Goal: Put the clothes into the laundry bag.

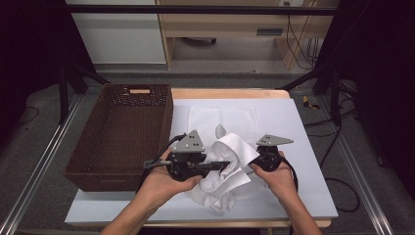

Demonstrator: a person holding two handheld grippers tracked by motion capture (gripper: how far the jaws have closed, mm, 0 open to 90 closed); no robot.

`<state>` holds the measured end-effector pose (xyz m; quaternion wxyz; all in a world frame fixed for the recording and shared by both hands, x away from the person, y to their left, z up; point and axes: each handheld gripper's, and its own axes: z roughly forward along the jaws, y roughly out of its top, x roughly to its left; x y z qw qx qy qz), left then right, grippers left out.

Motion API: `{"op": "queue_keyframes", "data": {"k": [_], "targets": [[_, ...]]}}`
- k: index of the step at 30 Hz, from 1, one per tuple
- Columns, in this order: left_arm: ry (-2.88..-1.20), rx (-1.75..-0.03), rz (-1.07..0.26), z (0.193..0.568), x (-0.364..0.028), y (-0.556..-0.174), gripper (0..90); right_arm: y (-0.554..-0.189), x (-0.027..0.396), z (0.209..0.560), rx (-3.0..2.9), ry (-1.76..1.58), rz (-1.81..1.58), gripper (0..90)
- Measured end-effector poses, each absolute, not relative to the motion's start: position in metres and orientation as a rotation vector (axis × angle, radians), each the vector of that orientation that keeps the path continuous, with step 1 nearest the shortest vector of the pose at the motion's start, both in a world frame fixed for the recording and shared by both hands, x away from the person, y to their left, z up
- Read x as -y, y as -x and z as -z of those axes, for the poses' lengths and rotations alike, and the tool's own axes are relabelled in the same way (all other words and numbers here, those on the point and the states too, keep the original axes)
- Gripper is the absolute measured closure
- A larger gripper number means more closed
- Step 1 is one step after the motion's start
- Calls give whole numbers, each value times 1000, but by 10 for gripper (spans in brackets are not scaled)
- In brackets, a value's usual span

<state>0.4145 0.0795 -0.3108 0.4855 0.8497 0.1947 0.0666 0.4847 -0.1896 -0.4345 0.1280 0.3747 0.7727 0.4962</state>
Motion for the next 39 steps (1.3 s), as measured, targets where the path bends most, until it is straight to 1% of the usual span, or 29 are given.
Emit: {"op": "queue_keyframes", "data": {"k": [5, 14, 20, 21, 28, 29, 33, 36, 39], "targets": [[-2069, -477, -145, 320, -82, -413, 788, -486, 192, 434, -2243, -1109, -1451, 894], [-2064, -520, -82, 338, -101, -410, 789, -489, 195, 433, -2242, -1117, -1443, 894], [-2133, -516, -65, 346, -109, -406, 790, -490, 192, 430, -2241, -1112, -1433, 894], [-2118, -518, -26, 349, -114, -403, 790, -491, 192, 430, -2241, -1109, -1432, 894], [-2088, -517, 14, 348, -127, -395, 789, -493, 193, 432, -2243, -1127, -1405, 894], [-2074, -505, 37, 346, -130, -393, 790, -493, 192, 433, -2242, -1133, -1400, 894], [-2054, -477, 90, 344, -131, -390, 790, -495, 190, 434, -2249, -1136, -1375, 894], [-2052, -485, 101, 346, -130, -392, 790, -495, 188, 434, -2247, -1136, -1381, 894], [-2055, -482, 170, 353, -127, -397, 789, -494, 188, 434, -2247, -1130, -1380, 894]]}}
